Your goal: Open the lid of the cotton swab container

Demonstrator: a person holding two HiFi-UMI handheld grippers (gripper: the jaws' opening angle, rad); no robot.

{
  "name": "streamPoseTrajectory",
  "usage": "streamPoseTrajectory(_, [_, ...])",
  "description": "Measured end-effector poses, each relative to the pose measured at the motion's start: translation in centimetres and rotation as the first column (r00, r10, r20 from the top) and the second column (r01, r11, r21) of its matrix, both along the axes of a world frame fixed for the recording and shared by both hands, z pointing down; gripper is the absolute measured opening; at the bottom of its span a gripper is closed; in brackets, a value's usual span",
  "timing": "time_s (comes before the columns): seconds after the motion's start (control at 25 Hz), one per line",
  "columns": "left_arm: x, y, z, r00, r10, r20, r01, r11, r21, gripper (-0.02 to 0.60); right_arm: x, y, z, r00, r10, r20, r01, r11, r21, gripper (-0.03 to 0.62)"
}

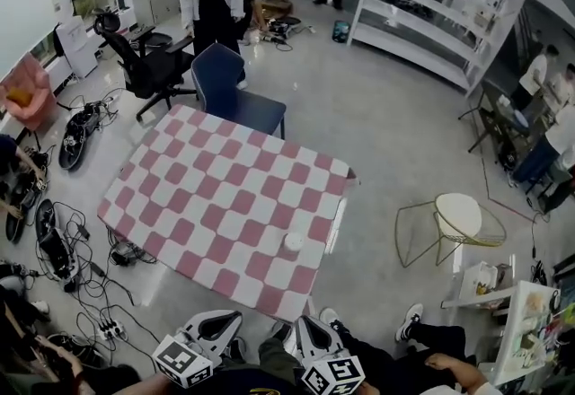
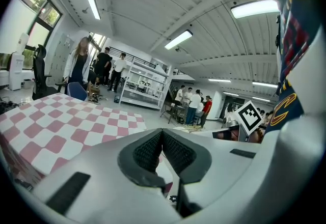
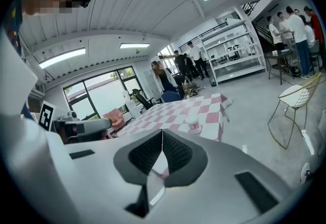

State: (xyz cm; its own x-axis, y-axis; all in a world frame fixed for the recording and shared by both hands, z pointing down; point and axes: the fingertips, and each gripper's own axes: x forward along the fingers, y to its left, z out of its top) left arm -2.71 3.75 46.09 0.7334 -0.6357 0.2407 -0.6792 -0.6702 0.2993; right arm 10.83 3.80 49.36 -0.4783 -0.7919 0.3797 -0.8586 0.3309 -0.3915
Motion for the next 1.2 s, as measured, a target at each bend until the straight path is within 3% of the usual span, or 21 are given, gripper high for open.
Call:
streamPoseTrajectory(0.12, [2.5,-2.5,-0.9,1.000,-0.004,0.014,0.004,1.000,0.022,0.002,2.8,-2.7,0.0,1.000,0.006,0.010,-0.007,0.999,0.031,0.011])
streamPoseTrajectory(0.28, [4.0,-5.2,-1.1,0.996,-0.033,0.083,0.027,0.997,0.075,0.002,5.0,-5.1,-0.3,1.000,-0.005,0.017,0.004,0.999,0.038,0.011])
streamPoseTrajectory(0.4, [4.2,-7.6,-1.0,0.990,-0.054,0.131,0.039,0.993,0.114,0.002,5.5,-7.3,-0.2,1.000,-0.022,0.009,0.022,0.999,0.049,0.011])
streamPoseTrajectory(0.6, [3.9,-11.0,2.6,0.989,-0.045,0.144,0.031,0.995,0.099,0.002,4.8,-10.3,0.8,0.999,-0.028,-0.017,0.029,0.999,0.046,0.011])
streamPoseTrajectory(0.92, [5.9,-16.9,8.7,0.967,0.096,0.237,-0.115,0.991,0.071,0.075,3.8,-15.0,1.9,0.993,-0.046,-0.105,0.051,0.998,0.047,0.012])
streamPoseTrajectory(1.2, [9.1,-19.6,14.2,0.913,0.237,0.332,-0.259,0.966,0.022,0.179,5.1,-17.7,2.9,0.989,-0.010,-0.151,0.016,0.999,0.034,0.014])
